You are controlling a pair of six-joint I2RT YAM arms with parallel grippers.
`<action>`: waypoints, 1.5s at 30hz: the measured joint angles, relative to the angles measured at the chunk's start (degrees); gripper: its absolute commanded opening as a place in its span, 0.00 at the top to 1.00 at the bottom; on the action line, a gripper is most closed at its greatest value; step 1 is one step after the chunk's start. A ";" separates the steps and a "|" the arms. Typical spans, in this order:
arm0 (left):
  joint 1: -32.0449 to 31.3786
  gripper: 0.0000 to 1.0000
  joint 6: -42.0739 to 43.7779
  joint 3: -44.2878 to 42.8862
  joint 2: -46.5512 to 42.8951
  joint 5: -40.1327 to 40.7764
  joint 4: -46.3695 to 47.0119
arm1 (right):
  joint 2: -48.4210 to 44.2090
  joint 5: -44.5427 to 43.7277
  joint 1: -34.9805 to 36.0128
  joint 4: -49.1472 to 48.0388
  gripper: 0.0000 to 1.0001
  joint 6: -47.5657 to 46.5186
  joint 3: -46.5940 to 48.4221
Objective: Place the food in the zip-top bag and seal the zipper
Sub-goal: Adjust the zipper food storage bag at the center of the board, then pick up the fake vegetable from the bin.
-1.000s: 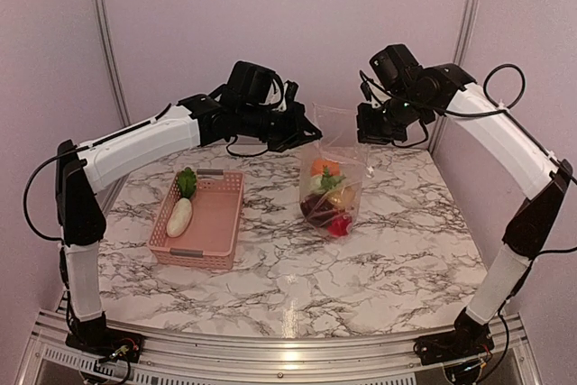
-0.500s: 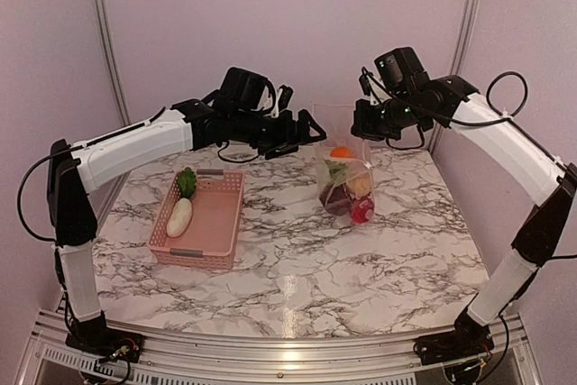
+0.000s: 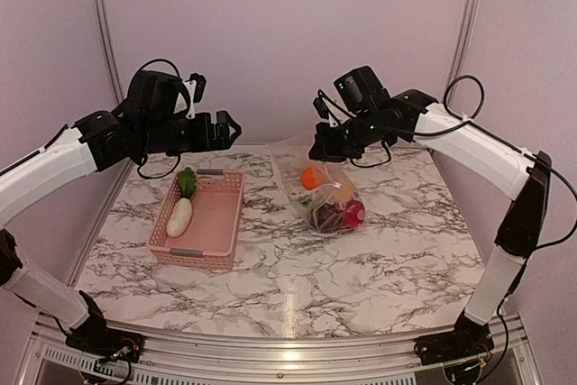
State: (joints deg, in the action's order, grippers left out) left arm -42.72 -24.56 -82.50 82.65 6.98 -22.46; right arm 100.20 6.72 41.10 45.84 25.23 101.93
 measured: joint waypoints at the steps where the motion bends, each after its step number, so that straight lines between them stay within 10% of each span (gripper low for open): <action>1: 0.87 0.01 0.07 2.14 -2.51 1.88 0.61 | 0.17 0.42 0.13 -0.04 1.00 -0.02 0.09; 11: 5.88 0.01 -0.04 7.19 -3.48 14.56 -6.36 | 2.12 3.23 0.31 -0.92 1.00 -0.44 1.33; 45: 12.41 0.26 2.64 13.46 13.20 10.78 -17.66 | -0.68 3.74 0.33 -2.95 1.00 0.09 -2.99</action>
State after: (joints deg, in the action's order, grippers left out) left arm -30.30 -21.91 -69.04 95.85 17.76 -40.12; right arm 99.53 10.46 41.43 42.89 25.32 98.94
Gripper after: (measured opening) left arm 0.756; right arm 0.002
